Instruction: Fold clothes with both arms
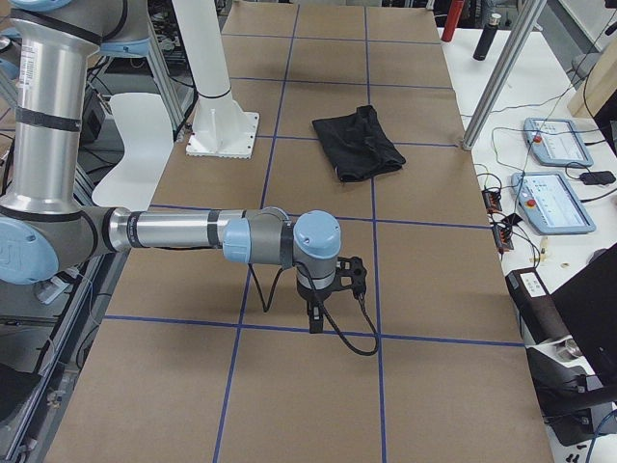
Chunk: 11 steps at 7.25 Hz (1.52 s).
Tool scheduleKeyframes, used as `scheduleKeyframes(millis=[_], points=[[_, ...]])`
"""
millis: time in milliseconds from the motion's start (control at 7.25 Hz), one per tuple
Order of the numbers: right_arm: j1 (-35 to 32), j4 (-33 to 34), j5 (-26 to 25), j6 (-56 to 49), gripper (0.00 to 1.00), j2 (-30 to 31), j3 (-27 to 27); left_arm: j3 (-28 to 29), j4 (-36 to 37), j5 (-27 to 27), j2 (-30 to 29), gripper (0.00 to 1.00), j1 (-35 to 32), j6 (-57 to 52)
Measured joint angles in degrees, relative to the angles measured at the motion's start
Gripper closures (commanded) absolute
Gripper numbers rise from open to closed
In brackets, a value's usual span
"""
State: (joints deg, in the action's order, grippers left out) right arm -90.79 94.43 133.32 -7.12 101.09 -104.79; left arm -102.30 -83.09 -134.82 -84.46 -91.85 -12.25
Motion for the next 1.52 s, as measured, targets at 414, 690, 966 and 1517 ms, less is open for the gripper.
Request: scheduleKeyframes(millis=[414,690,966,1517], points=[[0.0,0.0,1.0,0.0,0.00,0.1,-0.1,0.1,0.0,0.0,0.0,0.00,0.0,0.0],[0.0,0.0,1.1,-0.1,0.00,0.2,-0.1,0.3,0.0,0.0,0.0,0.00,0.0,0.0],[0.0,0.0,1.1,-0.1,0.00,0.2,-0.1,0.5,0.0,0.0,0.0,0.00,0.0,0.1],[0.0,0.1,1.1,-0.1,0.00,0.3,-0.1,0.2,0.0,0.0,0.0,0.00,0.0,0.1]])
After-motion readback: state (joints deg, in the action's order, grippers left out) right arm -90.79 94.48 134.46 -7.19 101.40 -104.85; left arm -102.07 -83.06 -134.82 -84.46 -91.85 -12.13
